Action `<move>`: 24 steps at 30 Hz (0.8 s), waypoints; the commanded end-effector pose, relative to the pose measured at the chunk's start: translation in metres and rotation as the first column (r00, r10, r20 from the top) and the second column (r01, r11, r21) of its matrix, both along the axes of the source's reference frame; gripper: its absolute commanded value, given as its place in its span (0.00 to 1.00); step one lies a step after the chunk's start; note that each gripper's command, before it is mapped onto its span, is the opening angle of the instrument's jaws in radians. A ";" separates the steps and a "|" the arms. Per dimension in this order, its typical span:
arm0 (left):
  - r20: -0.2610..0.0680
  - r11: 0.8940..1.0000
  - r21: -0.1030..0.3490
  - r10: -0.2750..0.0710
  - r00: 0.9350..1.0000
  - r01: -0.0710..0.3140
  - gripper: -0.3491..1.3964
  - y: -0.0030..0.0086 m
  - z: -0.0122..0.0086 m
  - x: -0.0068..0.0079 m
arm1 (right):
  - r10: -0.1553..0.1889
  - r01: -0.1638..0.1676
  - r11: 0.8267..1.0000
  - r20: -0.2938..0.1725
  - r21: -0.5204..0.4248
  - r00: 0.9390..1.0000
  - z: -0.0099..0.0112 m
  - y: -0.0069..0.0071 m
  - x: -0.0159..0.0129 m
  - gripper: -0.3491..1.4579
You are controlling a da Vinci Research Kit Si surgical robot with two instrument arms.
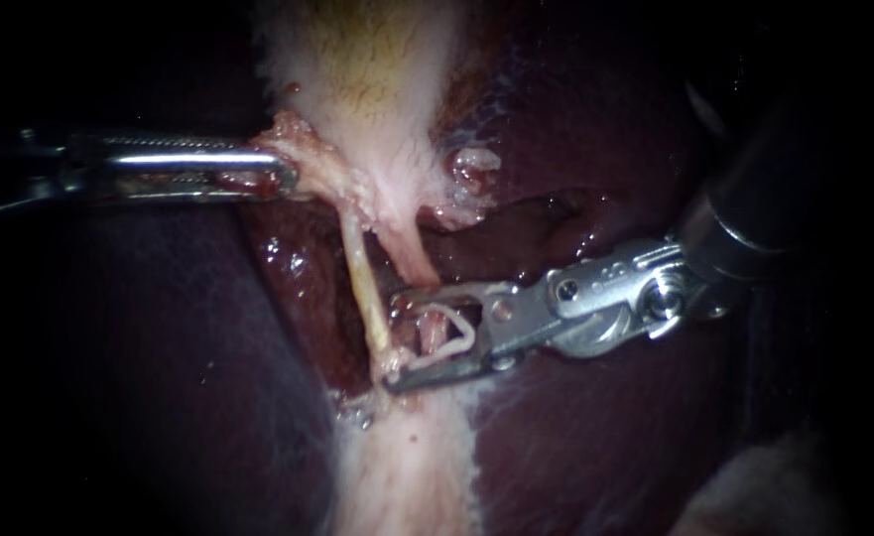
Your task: Clipping first clip left tube
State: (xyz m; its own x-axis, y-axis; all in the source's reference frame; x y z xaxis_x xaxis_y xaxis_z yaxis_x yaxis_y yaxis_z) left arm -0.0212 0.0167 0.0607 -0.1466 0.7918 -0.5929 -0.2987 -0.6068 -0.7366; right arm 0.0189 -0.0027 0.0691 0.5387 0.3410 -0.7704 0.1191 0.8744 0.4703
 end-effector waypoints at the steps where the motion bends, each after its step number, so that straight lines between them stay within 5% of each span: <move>1: -0.001 1.000 -0.001 0.000 1.000 0.000 0.00 0.0000 0.0000 0.0000 | -0.006 0.006 1.000 -0.002 0.005 1.000 0.0001 0.0000 0.0004 0.47; 12: 0.001 1.000 0.000 0.002 1.000 -0.002 0.00 0.0000 0.0001 -0.0002 | -0.017 0.026 0.996 -0.102 0.085 0.995 0.0013 -0.0013 0.0033 0.47; 24: 0.002 1.000 -0.001 0.003 1.000 -0.003 0.00 0.0001 0.0004 -0.0001 | -0.030 0.052 0.993 -0.201 0.103 0.979 0.0009 -0.0017 0.0034 0.47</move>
State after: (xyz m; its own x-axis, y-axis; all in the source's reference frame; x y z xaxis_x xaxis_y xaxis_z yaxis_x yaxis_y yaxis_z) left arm -0.0213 0.0168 0.0611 -0.1481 0.7910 -0.5936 -0.2963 -0.6081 -0.7365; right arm 0.0223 -0.0045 0.0700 0.3915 0.4121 -0.8227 0.2561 0.8100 0.5276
